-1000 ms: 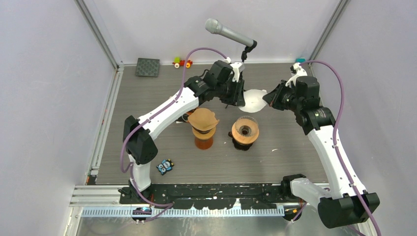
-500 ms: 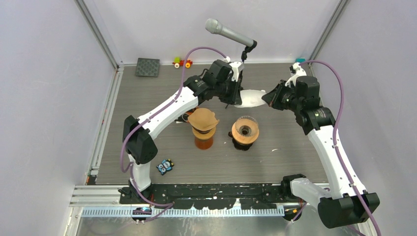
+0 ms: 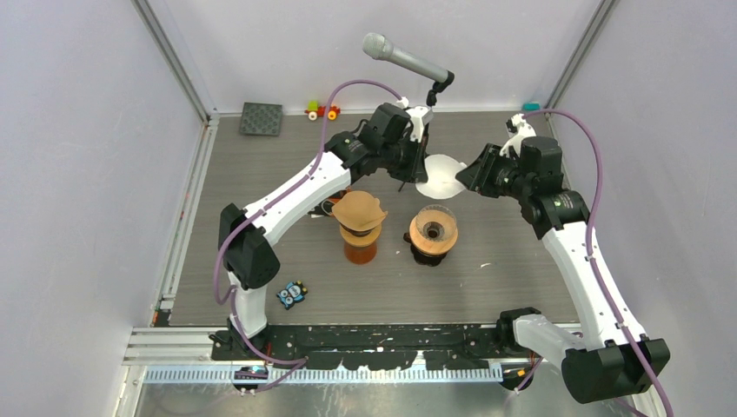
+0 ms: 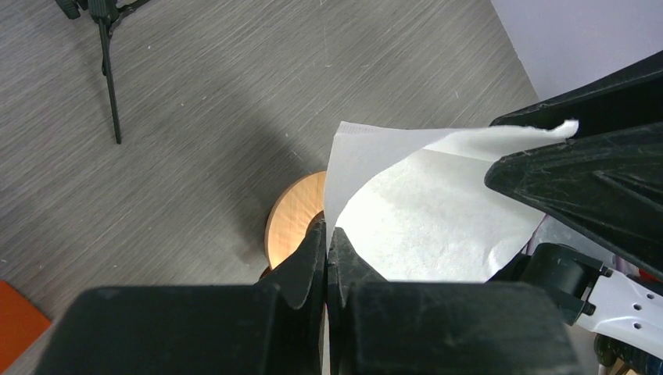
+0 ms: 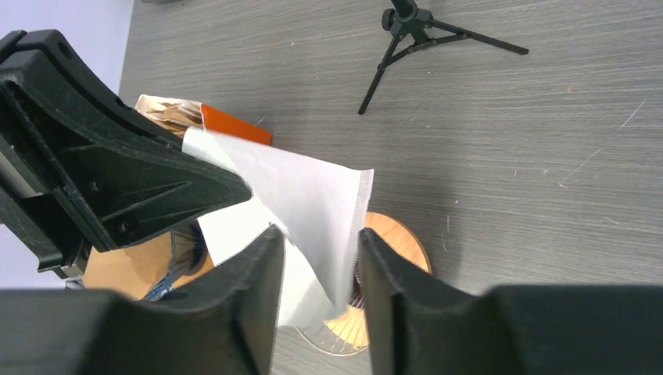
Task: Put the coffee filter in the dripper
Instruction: Place the coffee filter in the coffee dripper.
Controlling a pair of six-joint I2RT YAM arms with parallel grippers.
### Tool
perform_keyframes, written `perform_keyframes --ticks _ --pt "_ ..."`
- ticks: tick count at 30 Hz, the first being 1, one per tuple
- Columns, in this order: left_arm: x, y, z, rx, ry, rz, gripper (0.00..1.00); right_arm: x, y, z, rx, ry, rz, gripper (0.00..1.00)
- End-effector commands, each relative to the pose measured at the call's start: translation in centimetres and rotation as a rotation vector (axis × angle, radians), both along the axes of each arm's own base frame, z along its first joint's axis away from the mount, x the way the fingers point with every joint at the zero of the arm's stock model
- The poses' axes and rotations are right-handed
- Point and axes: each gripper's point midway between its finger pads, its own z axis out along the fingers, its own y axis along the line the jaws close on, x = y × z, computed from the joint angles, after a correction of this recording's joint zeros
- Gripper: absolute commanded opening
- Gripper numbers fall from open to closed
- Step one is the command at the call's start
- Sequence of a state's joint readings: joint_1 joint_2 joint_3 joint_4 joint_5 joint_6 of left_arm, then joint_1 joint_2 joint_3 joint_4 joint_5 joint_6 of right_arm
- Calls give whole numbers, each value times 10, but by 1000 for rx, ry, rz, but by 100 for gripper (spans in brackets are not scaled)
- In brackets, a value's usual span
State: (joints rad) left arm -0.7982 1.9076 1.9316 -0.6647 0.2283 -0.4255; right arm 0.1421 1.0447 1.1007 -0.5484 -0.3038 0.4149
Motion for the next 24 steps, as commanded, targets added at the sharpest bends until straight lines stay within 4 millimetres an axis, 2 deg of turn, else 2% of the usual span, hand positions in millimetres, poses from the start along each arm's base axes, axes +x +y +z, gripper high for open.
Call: perform_keyframes --ticks 1,3,8,16,20,24 --pt "1 1 15 -15 -43 -19 0 -6 3 23 -12 -85 55 50" --pt "-4 3 12 -1 -42 -28 0 -10 4 28 -32 -95 84 60" --pt "-19 13 11 21 -40 -56 0 -25 4 41 -92 -114 159 68" --pt "-57 30 9 24 3 -84 0 -56 5 40 -168 -86 288 69" --pt "-76 30 7 20 23 -105 0 -67 7 44 -175 -101 323 69" --pt "-86 26 5 9 61 -120 0 -75 8 49 -183 -109 355 69"
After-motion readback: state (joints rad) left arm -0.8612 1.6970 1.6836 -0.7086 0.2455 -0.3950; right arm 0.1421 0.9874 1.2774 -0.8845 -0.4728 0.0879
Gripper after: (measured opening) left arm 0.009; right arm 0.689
